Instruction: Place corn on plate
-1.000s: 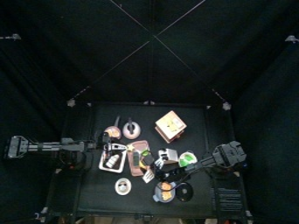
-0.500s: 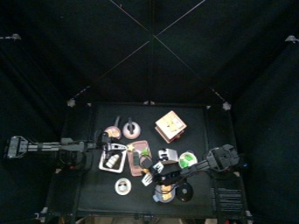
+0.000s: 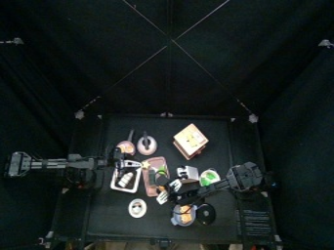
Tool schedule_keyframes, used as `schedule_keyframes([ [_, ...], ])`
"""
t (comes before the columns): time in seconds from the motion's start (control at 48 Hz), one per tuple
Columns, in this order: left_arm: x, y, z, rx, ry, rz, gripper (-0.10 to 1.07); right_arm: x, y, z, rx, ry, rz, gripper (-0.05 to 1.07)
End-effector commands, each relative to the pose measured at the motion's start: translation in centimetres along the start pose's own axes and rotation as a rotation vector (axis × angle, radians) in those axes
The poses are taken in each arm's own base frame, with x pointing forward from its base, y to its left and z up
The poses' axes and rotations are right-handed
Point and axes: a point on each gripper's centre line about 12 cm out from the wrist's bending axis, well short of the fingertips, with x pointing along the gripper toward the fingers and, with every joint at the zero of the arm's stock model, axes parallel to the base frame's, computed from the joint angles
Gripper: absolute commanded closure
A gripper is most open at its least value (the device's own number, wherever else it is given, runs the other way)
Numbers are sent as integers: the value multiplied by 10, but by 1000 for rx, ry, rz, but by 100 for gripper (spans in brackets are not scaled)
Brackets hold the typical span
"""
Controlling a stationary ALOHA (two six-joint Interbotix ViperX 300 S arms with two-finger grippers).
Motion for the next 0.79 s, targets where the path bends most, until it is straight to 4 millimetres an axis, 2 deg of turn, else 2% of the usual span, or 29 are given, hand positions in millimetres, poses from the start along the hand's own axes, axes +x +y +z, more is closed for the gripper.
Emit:
schedule_keyframes([
  [0.0, 1, 0, 6, 0, -20, -1, 13, -11, 3, 14, 30, -22, 17, 7],
  [0.542, 1, 0, 6, 2, -17, 0, 13, -15, 6, 17, 36, -25, 31, 7],
  [0.771, 0, -3, -1, 7, 23, -11, 13, -31, 6, 27, 49, -43, 73, 7],
])
